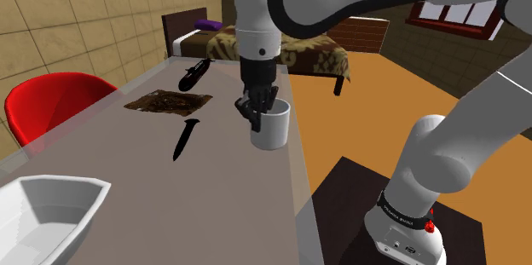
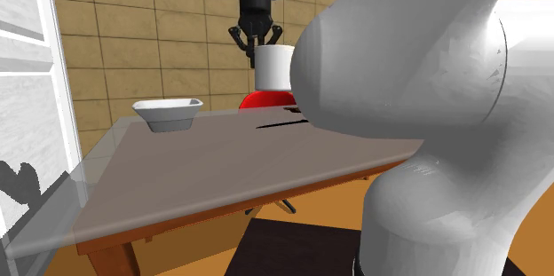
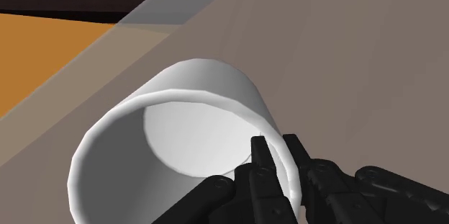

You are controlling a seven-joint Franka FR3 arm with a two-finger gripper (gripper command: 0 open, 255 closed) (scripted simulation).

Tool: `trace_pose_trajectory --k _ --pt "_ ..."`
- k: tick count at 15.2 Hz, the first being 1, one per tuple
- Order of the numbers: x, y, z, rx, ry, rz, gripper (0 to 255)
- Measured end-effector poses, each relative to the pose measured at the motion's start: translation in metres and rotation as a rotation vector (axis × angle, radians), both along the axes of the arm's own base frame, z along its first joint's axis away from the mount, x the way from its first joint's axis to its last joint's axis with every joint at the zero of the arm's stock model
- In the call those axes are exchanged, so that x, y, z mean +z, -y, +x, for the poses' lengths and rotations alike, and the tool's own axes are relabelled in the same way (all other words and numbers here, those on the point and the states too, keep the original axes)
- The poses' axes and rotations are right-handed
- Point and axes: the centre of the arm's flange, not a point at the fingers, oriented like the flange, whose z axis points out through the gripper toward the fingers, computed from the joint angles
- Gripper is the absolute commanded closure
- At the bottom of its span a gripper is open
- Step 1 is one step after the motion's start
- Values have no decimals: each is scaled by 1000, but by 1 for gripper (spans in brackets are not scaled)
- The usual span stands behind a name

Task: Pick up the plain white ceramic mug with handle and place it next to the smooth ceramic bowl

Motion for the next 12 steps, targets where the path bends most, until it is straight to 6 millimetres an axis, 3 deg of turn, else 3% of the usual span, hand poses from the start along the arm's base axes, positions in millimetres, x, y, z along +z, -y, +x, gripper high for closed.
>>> trace_pose_trajectory --k 12 --pt "3 -138 75 2 -1 1 255"
